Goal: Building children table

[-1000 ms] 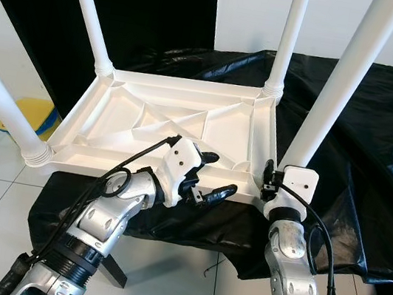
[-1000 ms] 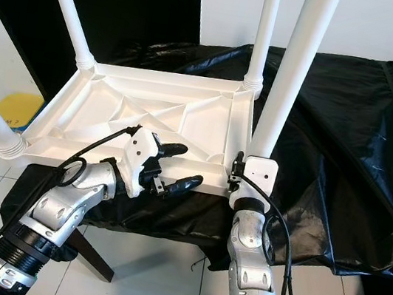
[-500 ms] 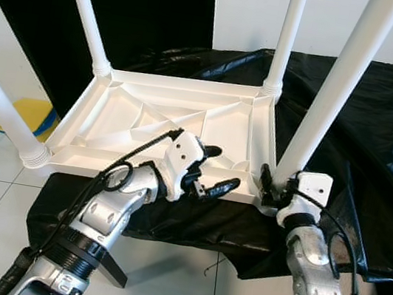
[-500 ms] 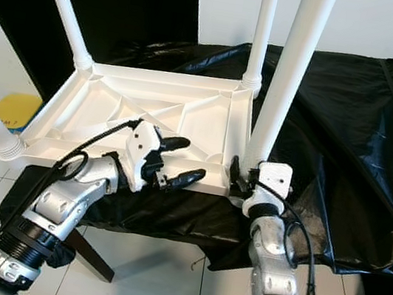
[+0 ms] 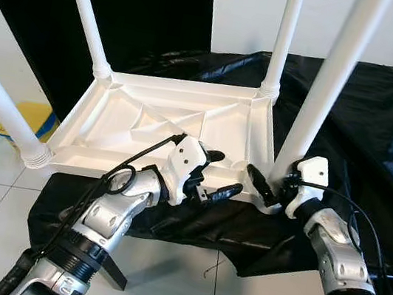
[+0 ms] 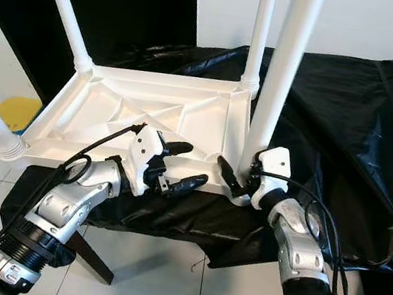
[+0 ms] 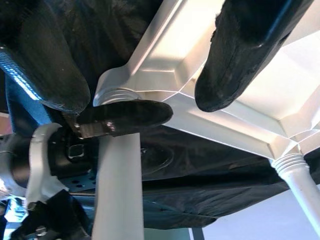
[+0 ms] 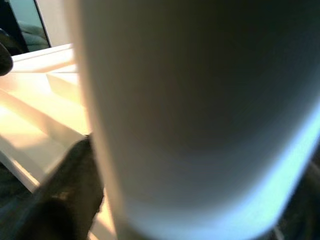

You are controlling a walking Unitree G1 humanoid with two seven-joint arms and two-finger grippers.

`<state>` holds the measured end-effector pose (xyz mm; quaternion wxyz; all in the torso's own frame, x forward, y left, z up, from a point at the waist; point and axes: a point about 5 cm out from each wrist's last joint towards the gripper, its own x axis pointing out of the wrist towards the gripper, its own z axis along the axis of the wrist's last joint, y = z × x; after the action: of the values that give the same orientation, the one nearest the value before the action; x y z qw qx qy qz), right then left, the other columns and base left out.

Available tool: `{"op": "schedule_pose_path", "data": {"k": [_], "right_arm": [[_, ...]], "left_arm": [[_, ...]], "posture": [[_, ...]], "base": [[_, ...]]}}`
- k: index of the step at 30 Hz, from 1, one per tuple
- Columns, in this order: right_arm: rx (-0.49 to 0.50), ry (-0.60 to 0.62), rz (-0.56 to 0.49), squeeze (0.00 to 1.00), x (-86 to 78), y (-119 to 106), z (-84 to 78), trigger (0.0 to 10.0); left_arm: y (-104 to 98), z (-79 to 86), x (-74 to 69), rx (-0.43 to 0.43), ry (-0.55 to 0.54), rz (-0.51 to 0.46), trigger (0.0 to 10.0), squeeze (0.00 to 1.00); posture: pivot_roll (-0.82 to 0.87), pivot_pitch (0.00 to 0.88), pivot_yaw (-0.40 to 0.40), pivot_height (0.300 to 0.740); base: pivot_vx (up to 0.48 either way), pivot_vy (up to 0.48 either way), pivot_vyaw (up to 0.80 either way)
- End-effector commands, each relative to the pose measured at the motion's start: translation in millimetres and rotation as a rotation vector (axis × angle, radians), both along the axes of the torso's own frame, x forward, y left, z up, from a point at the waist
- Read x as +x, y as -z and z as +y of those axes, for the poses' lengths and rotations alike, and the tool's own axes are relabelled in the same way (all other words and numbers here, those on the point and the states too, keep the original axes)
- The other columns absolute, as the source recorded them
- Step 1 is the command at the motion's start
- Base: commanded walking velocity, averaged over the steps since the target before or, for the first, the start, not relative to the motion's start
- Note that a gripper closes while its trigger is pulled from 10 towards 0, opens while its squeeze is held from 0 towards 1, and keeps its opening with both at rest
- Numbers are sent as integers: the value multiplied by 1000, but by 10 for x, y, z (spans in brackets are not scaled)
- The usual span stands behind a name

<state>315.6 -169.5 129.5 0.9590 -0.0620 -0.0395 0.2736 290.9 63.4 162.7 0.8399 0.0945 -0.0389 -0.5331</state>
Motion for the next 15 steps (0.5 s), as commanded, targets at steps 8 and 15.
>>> {"op": "schedule_pose_path", "data": {"k": [8, 15], "right_arm": [[-22, -38, 51, 0, 3, 108, 6, 0], [-12, -7, 58, 0, -20, 169, -27, 10000]], "left_arm": [[-14, 8, -39, 11, 59, 7, 10000, 0], [34, 20, -92, 14, 61, 22, 10000, 0]], "posture": [[-133, 25, 59, 740], [-136, 16, 57, 740]], "base": [[0, 0, 0], [0, 0, 0]]}}
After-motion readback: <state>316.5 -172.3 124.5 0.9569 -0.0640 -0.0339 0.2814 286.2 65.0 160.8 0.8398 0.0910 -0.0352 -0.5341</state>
